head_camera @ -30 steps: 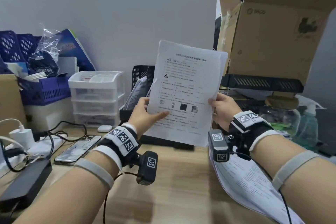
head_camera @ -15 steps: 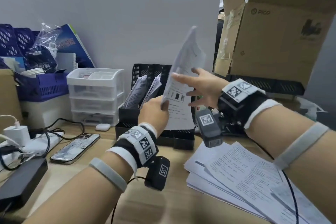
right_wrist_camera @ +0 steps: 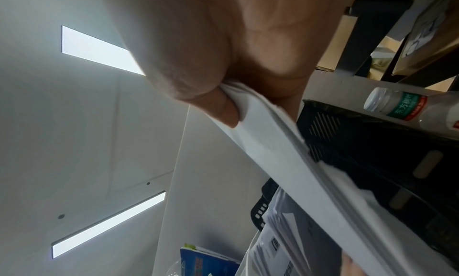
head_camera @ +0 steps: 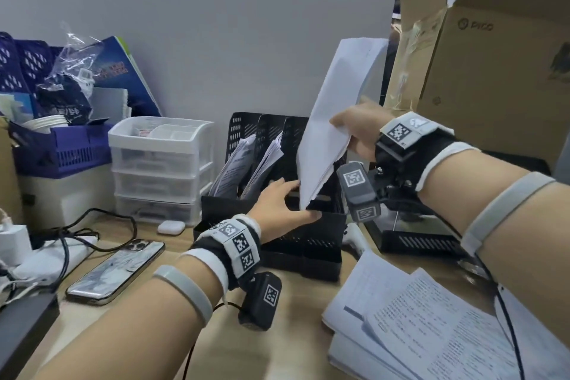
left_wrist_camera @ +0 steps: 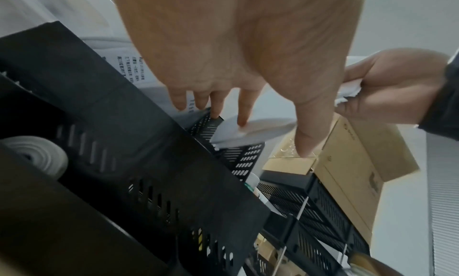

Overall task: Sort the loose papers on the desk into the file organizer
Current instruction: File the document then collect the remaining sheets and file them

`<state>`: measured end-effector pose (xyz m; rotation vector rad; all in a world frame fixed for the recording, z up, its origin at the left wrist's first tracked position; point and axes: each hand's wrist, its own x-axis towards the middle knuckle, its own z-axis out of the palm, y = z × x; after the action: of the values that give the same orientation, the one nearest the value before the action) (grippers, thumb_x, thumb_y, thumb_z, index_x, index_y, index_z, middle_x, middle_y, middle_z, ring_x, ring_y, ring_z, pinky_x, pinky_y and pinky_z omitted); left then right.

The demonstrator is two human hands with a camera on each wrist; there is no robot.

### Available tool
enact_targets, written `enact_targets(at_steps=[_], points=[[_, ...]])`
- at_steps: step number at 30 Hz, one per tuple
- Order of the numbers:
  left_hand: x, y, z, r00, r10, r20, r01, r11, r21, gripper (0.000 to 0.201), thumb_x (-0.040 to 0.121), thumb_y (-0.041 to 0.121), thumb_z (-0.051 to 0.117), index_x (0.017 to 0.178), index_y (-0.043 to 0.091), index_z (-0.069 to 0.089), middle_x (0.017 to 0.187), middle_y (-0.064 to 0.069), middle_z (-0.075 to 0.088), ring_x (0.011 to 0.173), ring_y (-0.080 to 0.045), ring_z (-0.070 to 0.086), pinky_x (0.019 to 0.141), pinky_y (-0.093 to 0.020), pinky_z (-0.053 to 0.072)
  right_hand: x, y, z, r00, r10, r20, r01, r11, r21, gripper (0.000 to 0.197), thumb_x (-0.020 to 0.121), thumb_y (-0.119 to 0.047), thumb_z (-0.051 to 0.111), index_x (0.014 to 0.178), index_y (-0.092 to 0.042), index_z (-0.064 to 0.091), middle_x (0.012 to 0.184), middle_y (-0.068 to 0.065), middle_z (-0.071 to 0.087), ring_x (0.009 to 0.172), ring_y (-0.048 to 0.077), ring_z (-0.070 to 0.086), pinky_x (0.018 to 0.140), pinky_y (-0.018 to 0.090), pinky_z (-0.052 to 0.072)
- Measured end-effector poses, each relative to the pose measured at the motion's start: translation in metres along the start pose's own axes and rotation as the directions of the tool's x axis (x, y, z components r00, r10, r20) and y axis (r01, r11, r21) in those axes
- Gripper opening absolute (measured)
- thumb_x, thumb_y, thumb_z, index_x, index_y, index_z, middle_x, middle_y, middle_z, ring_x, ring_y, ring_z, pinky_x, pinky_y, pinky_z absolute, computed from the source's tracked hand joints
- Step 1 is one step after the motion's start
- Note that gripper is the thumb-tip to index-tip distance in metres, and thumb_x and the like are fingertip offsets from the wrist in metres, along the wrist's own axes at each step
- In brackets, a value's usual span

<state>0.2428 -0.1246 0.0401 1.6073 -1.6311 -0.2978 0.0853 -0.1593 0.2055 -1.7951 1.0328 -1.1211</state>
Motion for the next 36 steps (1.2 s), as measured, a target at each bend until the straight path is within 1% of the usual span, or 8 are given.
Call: enact_targets(at_steps=[2, 7, 13, 21, 30, 32, 34, 36], points=[[0.009, -0.003, -0.004, 1.000, 0.007, 0.014, -0.007, 1.000, 0.005, 0.092, 0.063, 0.072, 0.070, 0.144, 0.034, 0.051, 0.153, 0.002, 0.047, 0.148, -0.015, 0.032, 0.121, -0.042, 0.031, 0.012, 0.004, 0.006, 1.000, 0.021, 0.000, -0.021, 1.000, 0.005, 0.043, 0.091, 0.002, 0.055, 0.132, -0.009, 0.048, 0.131, 0.015, 0.060, 0.119, 0.036, 0.059, 0.103, 0.052, 0.049], [0.025, -0.010, -0.004, 1.000, -0.011, 0.004, 0.011, 0.998, -0.058, 0.070, 0.084, 0.033, 0.072, 0.148, 0.025, 0.045, 0.136, 0.005, 0.061, 0.129, -0.012, 0.055, 0.103, -0.025, 0.039, 0.037, 0.012, 0.022, 0.999, 0.027, 0.025, -0.029, 0.999, 0.046, 0.038, 0.093, 0.005, 0.047, 0.128, -0.012, 0.048, 0.124, 0.012, 0.060, 0.114, 0.034, 0.059, 0.101, 0.052, 0.049], [0.047, -0.019, 0.004, 0.996, -0.063, -0.060, 0.059, 0.996, -0.066, 0.065, 0.085, 0.044, 0.069, 0.146, 0.034, 0.049, 0.129, 0.009, 0.067, 0.123, -0.010, 0.060, 0.105, -0.036, 0.049, 0.060, 0.024, 0.046, 0.997, -0.078, 0.003, 0.077, 0.978, -0.194, 0.057, 0.090, 0.004, 0.040, 0.144, -0.014, 0.043, 0.123, 0.011, 0.062, 0.116, 0.034, 0.059, 0.099, 0.049, 0.051], [0.050, -0.027, 0.010, 0.985, -0.103, -0.139, 0.111, 0.993, 0.049, 0.047, 0.086, 0.039, 0.069, 0.132, 0.033, 0.059, 0.120, 0.005, 0.072, 0.111, -0.019, 0.067, 0.100, -0.039, 0.053, 0.068, 0.069, 0.090, 0.993, 0.009, 0.115, 0.038, 0.916, -0.400, 0.047, 0.091, -0.008, 0.044, 0.136, -0.013, 0.035, 0.094, 0.012, 0.058, 0.095, 0.034, 0.062, 0.091, 0.049, 0.053], [0.027, -0.011, 0.018, 0.912, -0.020, -0.409, 0.075, 0.990, 0.117, 0.025, 0.082, 0.037, 0.073, 0.090, 0.021, 0.055, 0.096, -0.003, 0.066, 0.099, -0.027, 0.057, 0.089, -0.040, 0.047, 0.044, 0.093, 0.069, 0.942, 0.117, 0.316, 0.016, 0.920, -0.391, 0.058, 0.089, -0.033, 0.065, 0.140, -0.013, 0.047, 0.124, 0.010, 0.062, 0.109, 0.029, 0.065, 0.089, 0.048, 0.059], [0.010, 0.007, 0.023, 0.947, -0.030, -0.320, 0.022, 0.999, -0.028, 0.022, 0.085, 0.033, 0.072, 0.080, 0.022, 0.054, 0.084, 0.000, 0.064, 0.088, -0.024, 0.061, 0.081, -0.036, 0.050, 0.026, 0.098, 0.049, 0.943, 0.134, 0.304, -0.031, 0.947, -0.319, 0.050, 0.093, -0.028, 0.063, 0.139, -0.015, 0.049, 0.129, 0.011, 0.061, 0.113, 0.030, 0.064, 0.091, 0.047, 0.058], [-0.005, 0.022, 0.032, 0.996, -0.046, -0.076, 0.043, 0.998, -0.048, 0.020, 0.087, 0.037, 0.071, 0.083, 0.020, 0.062, 0.082, 0.001, 0.068, 0.084, -0.022, 0.066, 0.079, -0.035, 0.054, 0.005, 0.103, 0.026, 0.937, 0.165, 0.307, -0.075, 0.956, -0.284, 0.038, 0.097, -0.021, 0.059, 0.134, -0.014, 0.054, 0.125, 0.011, 0.064, 0.113, 0.028, 0.065, 0.092, 0.043, 0.056], [-0.019, 0.033, 0.046, 0.972, -0.083, 0.219, 0.087, 0.996, -0.011, 0.026, 0.086, 0.043, 0.072, 0.093, 0.019, 0.067, 0.088, -0.001, 0.072, 0.083, -0.020, 0.069, 0.079, -0.038, 0.059, -0.020, 0.109, -0.001, 0.926, 0.218, 0.308, -0.119, 0.943, -0.312, 0.035, 0.098, -0.020, 0.058, 0.132, -0.016, 0.055, 0.121, 0.009, 0.067, 0.111, 0.025, 0.066, 0.091, 0.041, 0.056]])
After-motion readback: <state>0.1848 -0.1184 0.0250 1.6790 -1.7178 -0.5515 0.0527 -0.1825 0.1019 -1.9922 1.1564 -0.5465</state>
